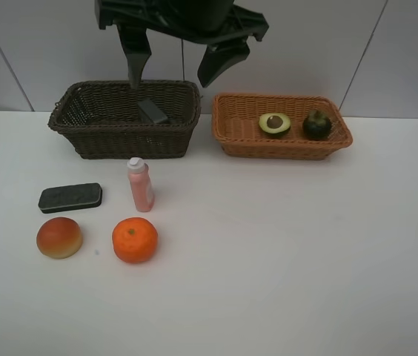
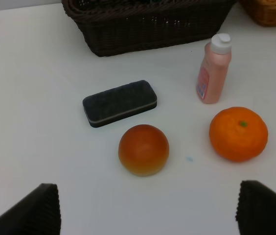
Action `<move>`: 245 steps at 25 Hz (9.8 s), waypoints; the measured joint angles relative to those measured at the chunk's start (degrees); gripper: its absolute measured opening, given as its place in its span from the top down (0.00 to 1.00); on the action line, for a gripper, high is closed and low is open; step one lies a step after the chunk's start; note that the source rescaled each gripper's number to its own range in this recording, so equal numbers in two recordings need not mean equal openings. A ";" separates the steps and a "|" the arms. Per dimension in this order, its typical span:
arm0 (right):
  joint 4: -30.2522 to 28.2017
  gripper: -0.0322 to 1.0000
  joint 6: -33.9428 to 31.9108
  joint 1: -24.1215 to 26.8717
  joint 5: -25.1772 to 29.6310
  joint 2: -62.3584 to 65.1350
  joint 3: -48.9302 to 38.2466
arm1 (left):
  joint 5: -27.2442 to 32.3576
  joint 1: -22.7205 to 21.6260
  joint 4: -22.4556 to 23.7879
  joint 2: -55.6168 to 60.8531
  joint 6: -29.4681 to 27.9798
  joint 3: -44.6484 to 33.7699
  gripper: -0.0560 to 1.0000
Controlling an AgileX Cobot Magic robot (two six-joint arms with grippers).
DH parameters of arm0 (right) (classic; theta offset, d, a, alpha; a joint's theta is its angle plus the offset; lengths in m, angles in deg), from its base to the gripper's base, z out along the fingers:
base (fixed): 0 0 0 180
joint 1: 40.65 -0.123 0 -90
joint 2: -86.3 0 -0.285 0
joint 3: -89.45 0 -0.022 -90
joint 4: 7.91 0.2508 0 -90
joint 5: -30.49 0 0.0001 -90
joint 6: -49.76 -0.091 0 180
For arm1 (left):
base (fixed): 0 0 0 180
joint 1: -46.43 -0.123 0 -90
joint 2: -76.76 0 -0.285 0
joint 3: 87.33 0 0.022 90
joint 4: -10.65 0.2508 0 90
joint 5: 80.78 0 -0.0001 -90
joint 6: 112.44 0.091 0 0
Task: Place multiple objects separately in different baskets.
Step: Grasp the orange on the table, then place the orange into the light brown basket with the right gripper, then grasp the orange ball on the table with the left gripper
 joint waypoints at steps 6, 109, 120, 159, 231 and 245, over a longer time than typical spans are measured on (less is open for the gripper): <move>0.86 0.02 0.00 -2.96 0.19 0.31 -2.11 | 0.00 0.00 0.00 0.00 0.00 0.00 0.15; 9.34 0.13 -2.58 -6.66 -9.95 -29.88 -2.37 | 0.00 0.00 0.00 0.00 0.00 0.00 0.15; 8.99 0.13 -2.58 -6.66 -7.98 -29.20 -2.37 | 0.00 0.00 0.00 0.00 0.00 0.00 0.15; -14.33 0.14 -5.82 17.40 -5.15 -4.62 0.73 | 0.00 0.00 0.00 0.00 0.00 0.00 0.15; -9.77 0.02 4.17 18.22 -0.33 7.47 -0.46 | 0.00 0.00 0.00 0.00 0.00 0.00 0.15; -1.58 0.02 21.88 16.87 0.04 41.74 -30.16 | 0.00 0.00 0.00 0.00 0.00 0.00 0.15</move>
